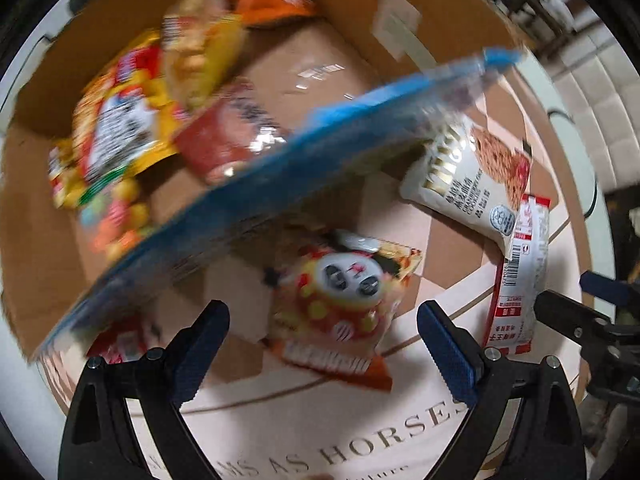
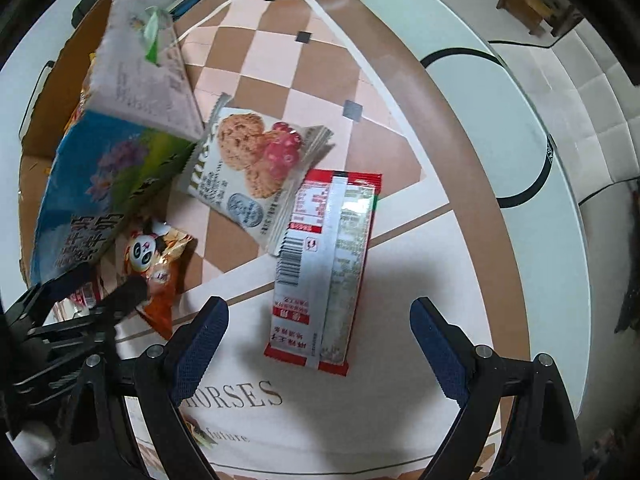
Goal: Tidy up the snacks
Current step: 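Grasp the red panda bag with the left tool while the right grasps the spicy strip packet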
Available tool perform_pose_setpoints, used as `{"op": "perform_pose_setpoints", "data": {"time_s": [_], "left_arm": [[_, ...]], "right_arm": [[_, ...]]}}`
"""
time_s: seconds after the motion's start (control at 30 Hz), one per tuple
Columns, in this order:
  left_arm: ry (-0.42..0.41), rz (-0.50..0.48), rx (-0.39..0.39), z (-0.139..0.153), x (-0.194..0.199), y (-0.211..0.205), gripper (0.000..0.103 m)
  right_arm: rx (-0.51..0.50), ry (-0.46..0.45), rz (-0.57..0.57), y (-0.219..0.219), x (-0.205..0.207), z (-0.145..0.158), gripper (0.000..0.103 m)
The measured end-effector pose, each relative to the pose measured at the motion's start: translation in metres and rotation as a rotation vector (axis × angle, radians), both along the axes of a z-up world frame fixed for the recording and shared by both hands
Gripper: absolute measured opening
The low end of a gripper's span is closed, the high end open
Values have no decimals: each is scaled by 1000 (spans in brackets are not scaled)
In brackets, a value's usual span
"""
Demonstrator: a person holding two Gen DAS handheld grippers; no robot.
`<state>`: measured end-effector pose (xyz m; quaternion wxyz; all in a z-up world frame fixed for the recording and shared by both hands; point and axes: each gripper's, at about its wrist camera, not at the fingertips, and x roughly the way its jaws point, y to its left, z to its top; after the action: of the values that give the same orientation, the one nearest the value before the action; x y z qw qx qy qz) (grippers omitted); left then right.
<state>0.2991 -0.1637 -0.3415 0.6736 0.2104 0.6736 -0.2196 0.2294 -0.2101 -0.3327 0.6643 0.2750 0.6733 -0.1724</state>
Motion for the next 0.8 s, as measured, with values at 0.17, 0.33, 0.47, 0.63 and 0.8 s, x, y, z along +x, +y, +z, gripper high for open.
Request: {"op": "perform_pose_setpoints", "data": {"time_s": [0.17, 0.33, 0.47, 0.63, 0.8], "left_arm": [[29, 11, 9, -18, -3, -6, 67], [72, 194, -13, -17, -11, 24, 61], [97, 335, 8, -20, -33, 57, 61], [128, 467, 8, -23, -61, 94, 61], [142, 531, -7, -24, -78, 116, 61]], "right_arm": [[0, 7, 6, -4, 3, -4, 94], [-21, 18, 19, 3, 18, -13, 91], [-52, 65, 59, 12, 30, -28, 80], [-170, 143, 179, 35, 39, -36, 64], [-166, 157, 270, 51, 29, -36, 59]]}}
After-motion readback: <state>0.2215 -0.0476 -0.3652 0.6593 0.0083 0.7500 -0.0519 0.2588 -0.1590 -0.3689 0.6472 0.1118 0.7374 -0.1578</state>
